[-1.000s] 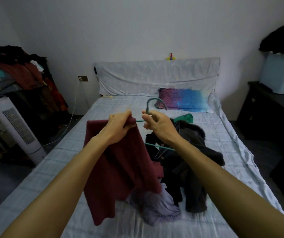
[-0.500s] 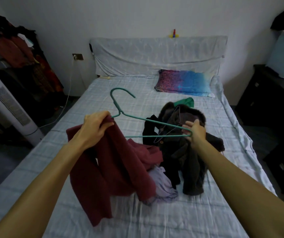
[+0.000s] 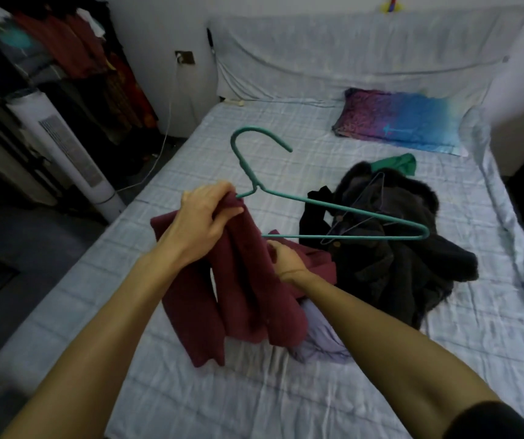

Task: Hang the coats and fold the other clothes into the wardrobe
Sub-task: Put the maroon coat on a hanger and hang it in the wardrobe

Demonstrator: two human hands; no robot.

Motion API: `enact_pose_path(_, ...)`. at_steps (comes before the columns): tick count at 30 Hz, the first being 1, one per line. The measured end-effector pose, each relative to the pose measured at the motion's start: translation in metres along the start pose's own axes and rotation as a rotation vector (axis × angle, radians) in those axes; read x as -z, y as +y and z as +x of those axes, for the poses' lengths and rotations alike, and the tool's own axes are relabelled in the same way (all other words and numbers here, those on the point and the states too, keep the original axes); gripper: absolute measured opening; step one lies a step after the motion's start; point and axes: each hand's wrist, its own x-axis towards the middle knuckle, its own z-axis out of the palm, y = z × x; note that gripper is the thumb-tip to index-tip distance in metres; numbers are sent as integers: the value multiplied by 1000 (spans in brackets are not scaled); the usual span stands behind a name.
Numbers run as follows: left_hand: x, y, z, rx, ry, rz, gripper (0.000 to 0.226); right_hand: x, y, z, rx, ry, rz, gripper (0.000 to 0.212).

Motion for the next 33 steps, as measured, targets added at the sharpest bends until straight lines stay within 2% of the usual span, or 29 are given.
enact_pose_path(4,2,3,2,-8,26,-17,15,-4,9,33,-17,19,-94,61)
enact_pose_path(7,4,0,4,8,43,-16,16,1,8,48,-60,-103,-276,62)
enact_pose_path(9,6,-5,5,14,63,12,14,7,10,47,-117,-141,-339,47)
enact_pose_path(11,6,-13,6,22,74,48,13,19,19,40,-161,-16,-269,36)
enact_pose_path(15,-3,-21,9,33,25,50,14,74,39,19,-170,369,4,36)
enact_pose_path(19,-21,-8,22,-14,-45,61,14,148,48,-11,-225,583,47,30)
enact_pose_path(23,-24,2,36,-77,-37,144,23,209,40,-59,-126,750,67,31)
enact_pose_path(27,-8,12,55,-116,62,246,27,264,-4,-96,-36,911,58,39)
enact_pose_path(30,16,27,74,-127,213,346,24,305,-46,-121,85,1043,63,34)
enact_pose_path(33,36,45,94,-124,298,434,26,338,-81,-150,110,1097,-43,33)
